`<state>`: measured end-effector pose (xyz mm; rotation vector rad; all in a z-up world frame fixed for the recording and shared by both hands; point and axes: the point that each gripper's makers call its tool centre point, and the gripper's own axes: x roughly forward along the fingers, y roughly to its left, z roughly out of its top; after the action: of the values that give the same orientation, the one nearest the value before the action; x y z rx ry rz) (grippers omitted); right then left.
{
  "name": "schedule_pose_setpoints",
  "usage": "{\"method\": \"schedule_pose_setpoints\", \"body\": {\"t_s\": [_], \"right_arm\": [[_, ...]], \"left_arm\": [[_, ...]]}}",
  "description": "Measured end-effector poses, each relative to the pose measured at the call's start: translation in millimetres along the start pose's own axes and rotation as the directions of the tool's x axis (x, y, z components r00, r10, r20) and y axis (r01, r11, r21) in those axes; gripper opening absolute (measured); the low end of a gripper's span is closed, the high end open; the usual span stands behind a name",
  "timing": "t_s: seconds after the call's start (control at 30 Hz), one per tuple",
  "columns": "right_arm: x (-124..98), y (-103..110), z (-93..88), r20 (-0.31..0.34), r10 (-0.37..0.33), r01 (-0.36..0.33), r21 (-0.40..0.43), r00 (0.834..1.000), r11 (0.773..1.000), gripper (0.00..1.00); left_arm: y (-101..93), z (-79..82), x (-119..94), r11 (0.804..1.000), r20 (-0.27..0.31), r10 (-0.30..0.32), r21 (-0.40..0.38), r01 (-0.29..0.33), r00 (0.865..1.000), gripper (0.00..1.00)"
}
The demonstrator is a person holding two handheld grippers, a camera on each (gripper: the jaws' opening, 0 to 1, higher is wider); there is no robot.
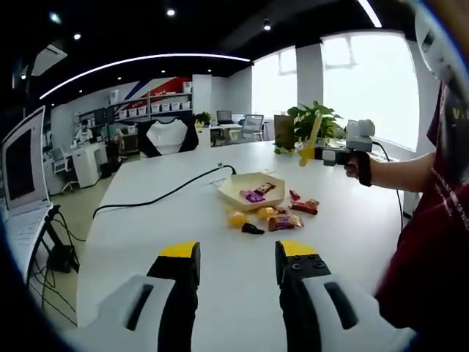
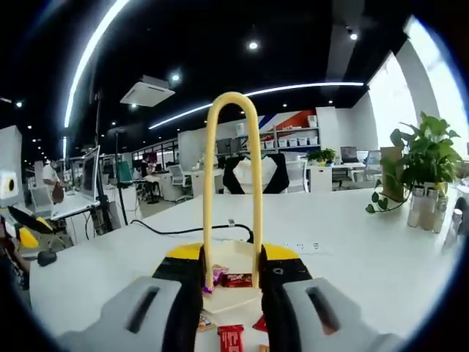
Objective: Place the target food into the container with the food tongs after gripping and lifting it, then release it inside without dropping or visibly crushing the food.
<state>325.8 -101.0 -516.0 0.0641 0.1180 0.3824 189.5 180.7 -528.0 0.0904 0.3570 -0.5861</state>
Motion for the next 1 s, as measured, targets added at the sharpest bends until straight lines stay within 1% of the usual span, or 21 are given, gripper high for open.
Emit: {"method": "schedule_pose_setpoints", "body": {"t_s": [0.07,0.23,0.27,0.33,0.37,0.4,0.5,0.57,0.63,0.7,0.73,0.8,0.83,0.87,0.9,0.93,1.0], "right_arm": [[-5,0,-1.5,-0.001,-0.006,0.006,0.004,1.0,1.0,0.26],[-20,-2,-4.2,0.002,-0.024,0.024,0.03,1.0,0.999,0.26],[-23,-2,-4.0,0.005,-0.028,0.028,0.034,1.0,0.999,0.26],[-30,-3,-3.6,0.009,-0.036,0.035,0.04,0.999,0.999,0.26],[-34,-4,-3.3,0.011,-0.043,0.043,0.044,0.999,0.998,0.26],[-37,-4,-3.3,0.012,-0.045,0.044,0.045,0.999,0.998,0.26],[-46,-10,-4.9,0.009,-0.059,0.058,0.043,0.998,0.997,0.26],[-52,-13,-6.6,0.0,-0.067,0.066,0.044,0.998,0.997,0.26],[-57,-14,-6.3,-0.003,-0.069,0.069,0.036,0.998,0.997,0.26],[-64,-15,-4.9,-0.001,-0.072,0.072,0.027,0.997,0.997,0.26],[-68,-17,-4.5,-0.003,-0.074,0.074,0.026,0.997,0.997,0.26],[-74,-18,-4.6,-0.002,-0.078,0.078,0.024,0.997,0.997,0.26],[-77,-20,-6.7,-0.007,-0.08,0.081,0.017,0.997,0.997,0.26],[-79,-21,-9.4,-0.015,-0.08,0.08,0.01,0.997,0.997,0.26],[-81,-21,-11.2,-0.025,-0.077,0.077,0.001,0.997,0.997,0.26],[-83,-22,-12.0,-0.03,-0.076,0.076,-0.005,0.997,0.997,0.26],[-87,-23,-11.2,-0.03,-0.078,0.078,-0.007,0.997,0.997,0.26]], "left_arm": [[-0.9,0.4,3,1.0,-0.005,-0.005,0.011,0.005,1.0,0.44],[-4.2,8.7,10,1.0,0.012,-0.031,-0.003,0.031,0.999,0.43],[-5.2,8.5,12,0.999,0.006,-0.035,-0.023,0.035,0.999,0.4],[-7.2,5.4,19,0.993,-0.026,-0.025,-0.115,0.022,0.999,0.37],[-10.7,6.9,22,0.989,-0.025,-0.034,-0.148,0.029,0.999,0.37],[-18.2,12.9,27,0.988,0.003,-0.061,-0.141,0.061,0.998,0.38],[-32.7,11.7,42,0.985,-0.007,-0.096,-0.143,0.094,0.995,0.38],[-44.2,5.6,54,0.979,-0.03,-0.133,-0.162,0.127,0.991,0.38],[-57.8,2.8,65,0.962,-0.038,-0.179,-0.215,0.167,0.983,0.39],[-67.1,0.3,76,0.946,-0.049,-0.205,-0.266,0.185,0.978,0.42],[-73.2,-4.2,82,0.933,-0.072,-0.227,-0.3,0.196,0.971,0.43],[-84.1,-17.9,91,0.914,-0.145,-0.274,-0.346,0.211,0.951,0.43],[-88.3,-23.4,95,0.913,-0.172,-0.287,-0.347,0.215,0.942,0.43],[-88.8,-24.9,100,0.923,-0.176,-0.277,-0.323,0.21,0.945,0.44],[-93.5,-26.8,107,0.929,-0.184,-0.277,-0.303,0.214,0.943,0.44],[-99.8,-28.3,112,0.926,-0.191,-0.287,-0.306,0.221,0.939,0.44],[-106.2,-28.2,119,0.92,-0.189,-0.297,-0.318,0.228,0.936,0.45]]}}
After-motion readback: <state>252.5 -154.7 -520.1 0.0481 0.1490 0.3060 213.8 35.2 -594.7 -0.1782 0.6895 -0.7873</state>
